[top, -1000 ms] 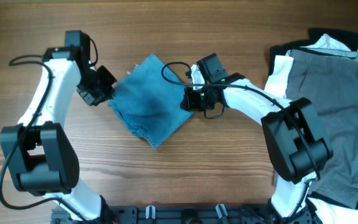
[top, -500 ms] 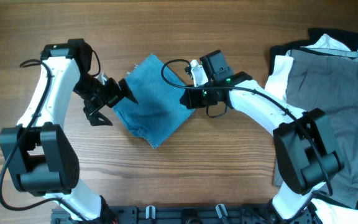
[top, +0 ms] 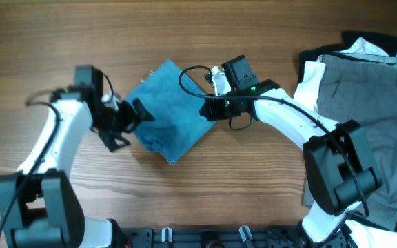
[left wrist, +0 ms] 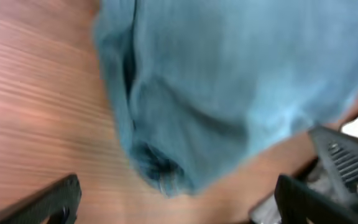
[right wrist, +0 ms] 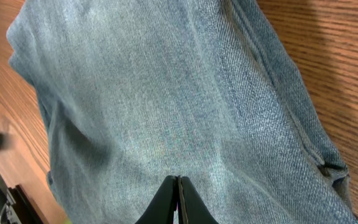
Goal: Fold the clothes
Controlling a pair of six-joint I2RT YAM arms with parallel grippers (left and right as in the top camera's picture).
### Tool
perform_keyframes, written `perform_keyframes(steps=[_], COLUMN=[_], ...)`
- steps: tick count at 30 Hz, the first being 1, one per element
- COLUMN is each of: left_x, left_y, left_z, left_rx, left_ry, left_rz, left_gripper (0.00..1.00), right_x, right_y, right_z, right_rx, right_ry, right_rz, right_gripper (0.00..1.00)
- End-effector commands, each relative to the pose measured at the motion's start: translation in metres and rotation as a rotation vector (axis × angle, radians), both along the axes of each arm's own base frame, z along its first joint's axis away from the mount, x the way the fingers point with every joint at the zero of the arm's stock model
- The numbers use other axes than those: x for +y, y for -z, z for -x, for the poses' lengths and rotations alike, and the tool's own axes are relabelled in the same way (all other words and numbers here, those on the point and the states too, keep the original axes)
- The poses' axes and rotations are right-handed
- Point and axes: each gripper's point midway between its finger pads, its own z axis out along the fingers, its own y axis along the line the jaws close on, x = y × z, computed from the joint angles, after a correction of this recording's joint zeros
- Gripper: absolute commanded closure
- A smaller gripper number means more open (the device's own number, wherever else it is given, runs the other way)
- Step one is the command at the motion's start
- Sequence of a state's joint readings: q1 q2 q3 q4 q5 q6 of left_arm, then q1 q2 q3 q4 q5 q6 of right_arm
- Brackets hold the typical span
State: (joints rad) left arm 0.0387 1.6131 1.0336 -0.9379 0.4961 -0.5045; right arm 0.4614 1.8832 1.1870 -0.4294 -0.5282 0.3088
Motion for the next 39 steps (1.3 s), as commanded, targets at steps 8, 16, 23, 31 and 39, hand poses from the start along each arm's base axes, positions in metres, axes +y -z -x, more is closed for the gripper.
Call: perform_keyframes(steps=[8, 16, 23, 31, 39], left_x=[-0.004, -0.031, -0.037, -0.042, -0.022], left_y=[0.064, 0.084, 0.120, 0.112, 0.040], left_z=[0.014, -0.005, -0.001, -0.007, -0.026], left_rx=[0.023, -0.011, 0.061, 0.014, -0.068], left_ry=[-0.175, -0.155, -0.193, -0.154, -0.157], left_rz=[0.027, 0.025, -0.033, -0.001, 0.061], left_gripper=[0.09, 0.23, 0.57, 0.96, 0.96], right_x=[0.002, 0.001, 0.001, -0.001, -0.004], right_y=[-0.007, -0.006, -0.006, -0.005, -0.074], right_z=[0.001, -0.001, -0.001, 0.002, 0.003], right_rx=[-0.025, -0.031, -0.029, -0.017, -0.121], right_ry=[-0.022, -0.015, -0.015, -0.016, -0.036], right_rz=[-0.015, -0.003, -0.003, 0.002, -0.113], right_gripper=[0.94, 0.94, 0.93, 0.96, 0.96])
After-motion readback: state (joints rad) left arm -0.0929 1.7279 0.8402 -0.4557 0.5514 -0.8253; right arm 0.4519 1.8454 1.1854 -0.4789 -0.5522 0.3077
